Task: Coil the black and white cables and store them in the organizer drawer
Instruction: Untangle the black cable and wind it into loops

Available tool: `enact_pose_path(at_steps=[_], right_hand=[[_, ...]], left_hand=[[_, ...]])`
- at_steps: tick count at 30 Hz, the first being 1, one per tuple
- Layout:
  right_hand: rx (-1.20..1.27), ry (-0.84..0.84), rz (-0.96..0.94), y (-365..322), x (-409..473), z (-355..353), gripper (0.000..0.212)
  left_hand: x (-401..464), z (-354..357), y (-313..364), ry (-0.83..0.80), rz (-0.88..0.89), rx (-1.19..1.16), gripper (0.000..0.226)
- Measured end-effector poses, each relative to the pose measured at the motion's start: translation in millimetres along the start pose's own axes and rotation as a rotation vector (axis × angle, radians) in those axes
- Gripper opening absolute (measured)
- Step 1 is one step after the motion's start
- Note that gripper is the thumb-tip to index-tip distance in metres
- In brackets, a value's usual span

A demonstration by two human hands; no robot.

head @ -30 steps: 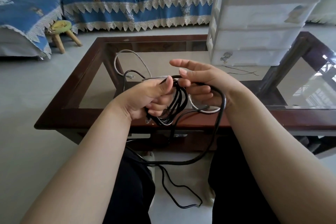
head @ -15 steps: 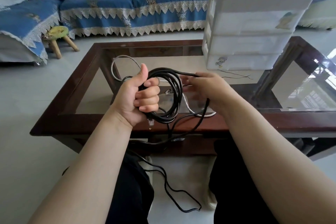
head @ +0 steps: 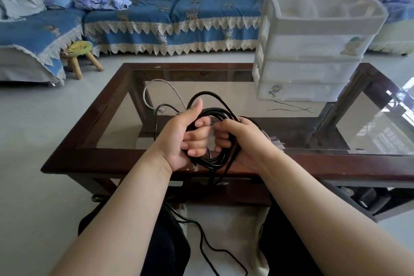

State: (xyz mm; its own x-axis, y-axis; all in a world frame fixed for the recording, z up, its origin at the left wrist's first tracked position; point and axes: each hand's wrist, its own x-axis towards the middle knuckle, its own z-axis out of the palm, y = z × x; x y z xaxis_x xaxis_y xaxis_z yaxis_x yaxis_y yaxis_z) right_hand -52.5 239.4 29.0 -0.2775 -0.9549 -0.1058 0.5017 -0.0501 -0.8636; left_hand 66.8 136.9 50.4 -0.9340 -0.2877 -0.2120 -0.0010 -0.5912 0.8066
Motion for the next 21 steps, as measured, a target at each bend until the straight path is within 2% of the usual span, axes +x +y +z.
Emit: enact_pose_path(at_steps=[3,5,8,11,15,18,21], right_hand=[[-0.032,-0.103,-0.003,-6,-3,2,0.028],[-0.032,-0.031,-0.024,-6,-3,5,0.042],[-0.007,0.140,-0.097,-3,0,11,0.046],[-0.038,0.217,-0.165,-3,1,14,0.042],[-0.315,0.385,-0.292,-8,3,9,0.038],[-0.402,0.429,-0.353,-21,3,-5,0.025],[-0.445,0.483,-0.354,-26,2,-17,0.024]], left_hand=[[-3,1,0,0.019,-0.003,-0.035,0.060],[-2,4,-2,0.038,0.001,-0.032,0.066],[1,8,-3,0.034,0.005,-0.054,0.070],[2,10,-3,0.013,0.014,-0.124,0.061],[2,5,-1,0.055,0.067,-0.224,0.052],[-2,2,3,0.040,0.068,-0.164,0.045],[-4,6,2,0.010,0.078,-0.117,0.045]])
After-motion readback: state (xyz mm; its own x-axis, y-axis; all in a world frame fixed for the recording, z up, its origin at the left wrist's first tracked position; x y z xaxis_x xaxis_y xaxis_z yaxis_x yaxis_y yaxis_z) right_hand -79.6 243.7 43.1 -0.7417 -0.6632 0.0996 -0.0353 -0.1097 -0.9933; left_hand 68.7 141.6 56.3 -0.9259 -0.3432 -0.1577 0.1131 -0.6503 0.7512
